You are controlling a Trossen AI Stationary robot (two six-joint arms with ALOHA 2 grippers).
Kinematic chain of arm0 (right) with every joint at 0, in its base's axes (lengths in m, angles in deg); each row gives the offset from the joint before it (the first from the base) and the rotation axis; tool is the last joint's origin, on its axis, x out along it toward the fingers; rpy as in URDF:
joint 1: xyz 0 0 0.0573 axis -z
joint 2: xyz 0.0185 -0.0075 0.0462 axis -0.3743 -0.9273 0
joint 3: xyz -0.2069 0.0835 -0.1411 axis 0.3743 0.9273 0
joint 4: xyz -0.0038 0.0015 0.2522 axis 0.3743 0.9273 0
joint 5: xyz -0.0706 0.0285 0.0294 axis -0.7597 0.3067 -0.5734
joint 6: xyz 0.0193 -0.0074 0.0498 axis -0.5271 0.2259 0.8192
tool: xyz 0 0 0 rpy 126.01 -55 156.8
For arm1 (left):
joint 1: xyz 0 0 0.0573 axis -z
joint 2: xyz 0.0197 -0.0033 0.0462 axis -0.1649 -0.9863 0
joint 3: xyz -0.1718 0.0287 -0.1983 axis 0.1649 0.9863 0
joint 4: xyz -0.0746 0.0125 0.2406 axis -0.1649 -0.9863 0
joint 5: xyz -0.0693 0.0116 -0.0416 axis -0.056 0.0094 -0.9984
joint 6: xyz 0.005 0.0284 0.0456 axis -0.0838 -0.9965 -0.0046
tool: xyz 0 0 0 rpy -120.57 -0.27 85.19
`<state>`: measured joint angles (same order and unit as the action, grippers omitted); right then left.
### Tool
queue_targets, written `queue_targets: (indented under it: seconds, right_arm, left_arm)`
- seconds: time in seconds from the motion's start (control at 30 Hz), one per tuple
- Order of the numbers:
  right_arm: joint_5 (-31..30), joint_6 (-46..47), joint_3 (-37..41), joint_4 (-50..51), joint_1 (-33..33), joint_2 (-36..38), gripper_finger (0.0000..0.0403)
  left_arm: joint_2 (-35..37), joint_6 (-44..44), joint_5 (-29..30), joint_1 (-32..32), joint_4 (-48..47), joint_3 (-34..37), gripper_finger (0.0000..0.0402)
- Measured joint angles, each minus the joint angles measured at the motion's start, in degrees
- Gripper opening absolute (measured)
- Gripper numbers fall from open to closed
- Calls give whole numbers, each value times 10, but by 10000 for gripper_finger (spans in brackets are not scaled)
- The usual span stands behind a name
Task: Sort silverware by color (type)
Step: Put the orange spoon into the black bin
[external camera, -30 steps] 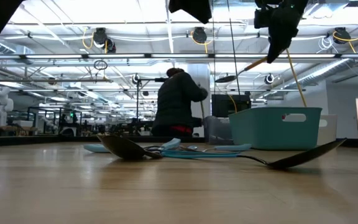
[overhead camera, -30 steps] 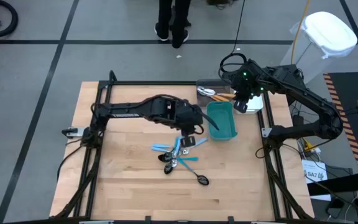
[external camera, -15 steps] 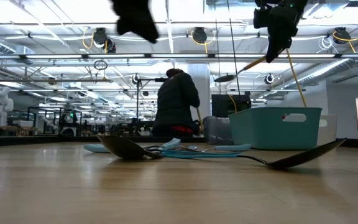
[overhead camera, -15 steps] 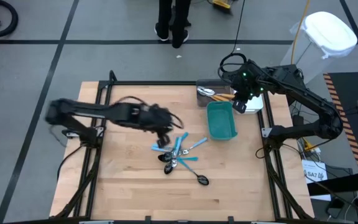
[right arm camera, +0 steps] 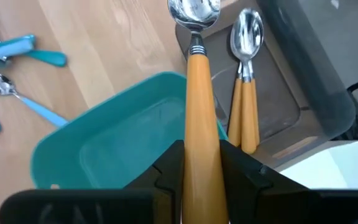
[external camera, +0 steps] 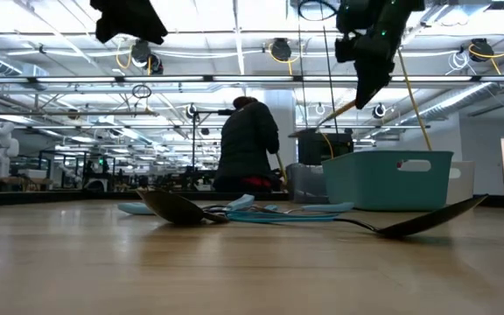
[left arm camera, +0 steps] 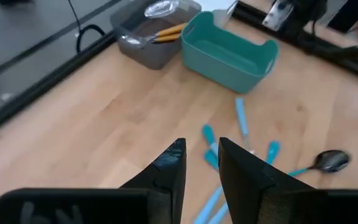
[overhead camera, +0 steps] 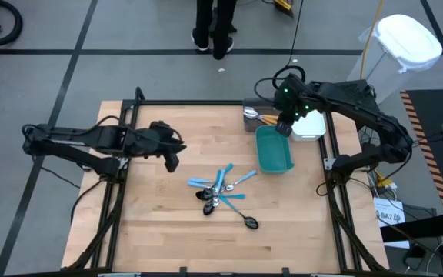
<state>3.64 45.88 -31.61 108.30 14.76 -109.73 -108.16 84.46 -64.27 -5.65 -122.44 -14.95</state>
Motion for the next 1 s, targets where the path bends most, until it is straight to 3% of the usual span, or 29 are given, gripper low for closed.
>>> queue_targets:
  seconds: [0.1,0.23,0.53,0.67,1.0]
  right_arm:
    - [-9,-2,0,-4,3,-19,70]
    - [-17,-10,0,-19,12,-42,70]
    - [-32,-28,0,-42,44,-88,70]
    - [-45,-38,0,-46,55,-104,70]
    - [-45,-73,0,-62,82,-144,71]
  left_arm:
    - [-5,-18,-2,1,-34,-13,92]
    - [-17,35,7,-5,-22,-19,92]
    - [-15,-16,-33,-49,23,-16,92]
    - [-15,-24,-74,-75,73,19,92]
    - [-20,8,-101,-91,205,107,92]
